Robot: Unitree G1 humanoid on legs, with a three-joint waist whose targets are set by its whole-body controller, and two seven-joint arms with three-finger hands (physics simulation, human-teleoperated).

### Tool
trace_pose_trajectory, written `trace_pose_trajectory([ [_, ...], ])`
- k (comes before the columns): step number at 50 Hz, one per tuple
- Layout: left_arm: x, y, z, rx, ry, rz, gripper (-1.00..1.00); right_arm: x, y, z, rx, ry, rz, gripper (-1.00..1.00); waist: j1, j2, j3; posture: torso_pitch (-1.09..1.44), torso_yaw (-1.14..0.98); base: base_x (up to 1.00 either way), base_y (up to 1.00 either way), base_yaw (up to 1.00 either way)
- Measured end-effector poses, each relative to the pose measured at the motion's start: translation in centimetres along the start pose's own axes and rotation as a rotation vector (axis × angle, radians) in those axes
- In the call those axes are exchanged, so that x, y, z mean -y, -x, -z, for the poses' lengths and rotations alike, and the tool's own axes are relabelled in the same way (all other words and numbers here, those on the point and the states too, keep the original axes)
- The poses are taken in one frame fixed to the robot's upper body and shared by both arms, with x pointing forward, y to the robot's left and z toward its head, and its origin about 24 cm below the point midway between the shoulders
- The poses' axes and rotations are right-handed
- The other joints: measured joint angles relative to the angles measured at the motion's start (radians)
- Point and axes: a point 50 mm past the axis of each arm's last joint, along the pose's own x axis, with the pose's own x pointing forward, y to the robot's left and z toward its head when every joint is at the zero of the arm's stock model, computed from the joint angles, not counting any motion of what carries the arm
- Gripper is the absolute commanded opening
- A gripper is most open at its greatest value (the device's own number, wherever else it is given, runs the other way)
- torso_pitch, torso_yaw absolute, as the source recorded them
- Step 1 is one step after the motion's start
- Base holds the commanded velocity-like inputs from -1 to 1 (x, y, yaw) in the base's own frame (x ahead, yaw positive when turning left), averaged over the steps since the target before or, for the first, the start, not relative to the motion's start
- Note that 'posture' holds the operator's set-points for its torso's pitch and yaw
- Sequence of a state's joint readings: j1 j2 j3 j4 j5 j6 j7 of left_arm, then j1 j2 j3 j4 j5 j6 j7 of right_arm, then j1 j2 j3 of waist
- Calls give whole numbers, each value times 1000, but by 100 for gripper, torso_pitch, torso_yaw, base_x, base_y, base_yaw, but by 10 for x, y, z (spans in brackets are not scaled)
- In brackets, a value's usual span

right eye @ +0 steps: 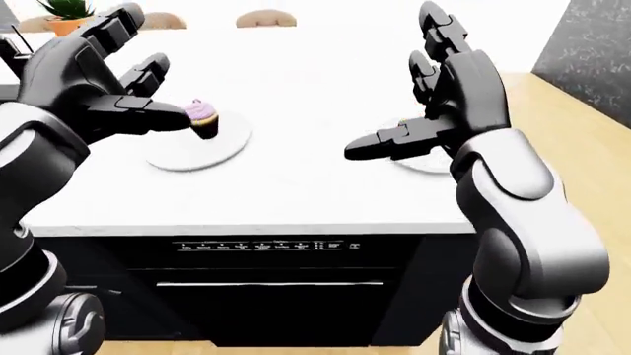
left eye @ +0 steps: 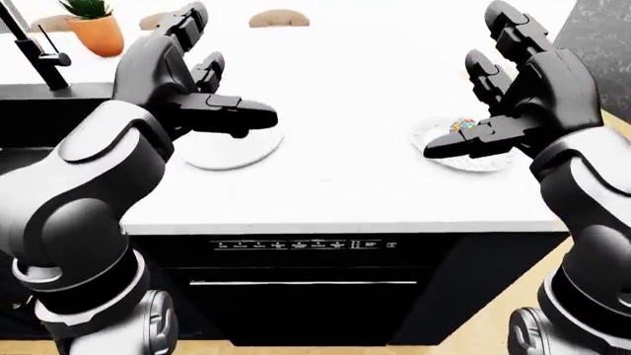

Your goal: Move the dessert items from the plate to the tray.

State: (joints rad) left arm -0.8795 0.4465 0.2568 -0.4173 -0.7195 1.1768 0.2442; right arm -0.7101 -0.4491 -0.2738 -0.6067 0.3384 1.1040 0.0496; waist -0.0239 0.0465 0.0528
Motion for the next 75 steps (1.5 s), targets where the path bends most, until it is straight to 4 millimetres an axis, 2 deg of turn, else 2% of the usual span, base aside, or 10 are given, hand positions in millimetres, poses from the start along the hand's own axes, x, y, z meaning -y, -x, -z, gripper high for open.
trace_pose_trajectory([
  [2, -3, 1, 0, -4, 0, -11, 100, -2, -1, -2, 8, -2, -9, 100, 8, 27, -5, 0, 0, 59, 1, 0],
  [6, -12, 1, 2, -22, 1, -54, 100, -8, 0, 0, -7, -9, -56, 100, 19, 27, 22, 0, 0, 12, 0, 0],
  [13, -5, -1, 0, -22, -5, -27, 100, 5, 5, -3, 9, -18, -13, 100, 5, -76, 35, 0, 0, 1, 0, 0],
  [23, -2, 1, -10, 4, -16, -8, 100, 13, 9, -15, 41, -2, 6, 100, 17, -71, 44, 0, 0, 0, 0, 0],
  [26, -4, 5, -17, 39, -24, -17, 100, 15, 15, -24, 77, 7, 4, 100, 11, -23, 22, 0, 0, 0, 0, 0],
  [31, -14, 4, -11, -8, -14, -61, 100, 12, 14, -17, 32, -22, -30, 100, 37, -16, -38, 0, 0, -23, 0, -20],
  [39, -7, 3, -15, 10, -18, -29, 100, 15, 19, -18, 45, -4, -8, 100, 32, -114, -14, 0, 0, -18, 0, -67],
  [46, -5, 3, -8, -17, -23, 5, 100, 19, 17, -16, 3, 21, -4, 100, 35, -43, 20, 0, 0, 0, 0, 0],
  [62, -10, 12, -16, 22, -57, -30, 100, 47, 13, -22, -198, 192, -7, 100, 30, -69, 9, 0, 0, 0, 0, 0],
  [75, -8, 10, -21, 21, -53, -23, 100, 67, -3, 12, -409, 283, -2, 100, 28, -64, 8, 0, 0, 0, 0, 0],
])
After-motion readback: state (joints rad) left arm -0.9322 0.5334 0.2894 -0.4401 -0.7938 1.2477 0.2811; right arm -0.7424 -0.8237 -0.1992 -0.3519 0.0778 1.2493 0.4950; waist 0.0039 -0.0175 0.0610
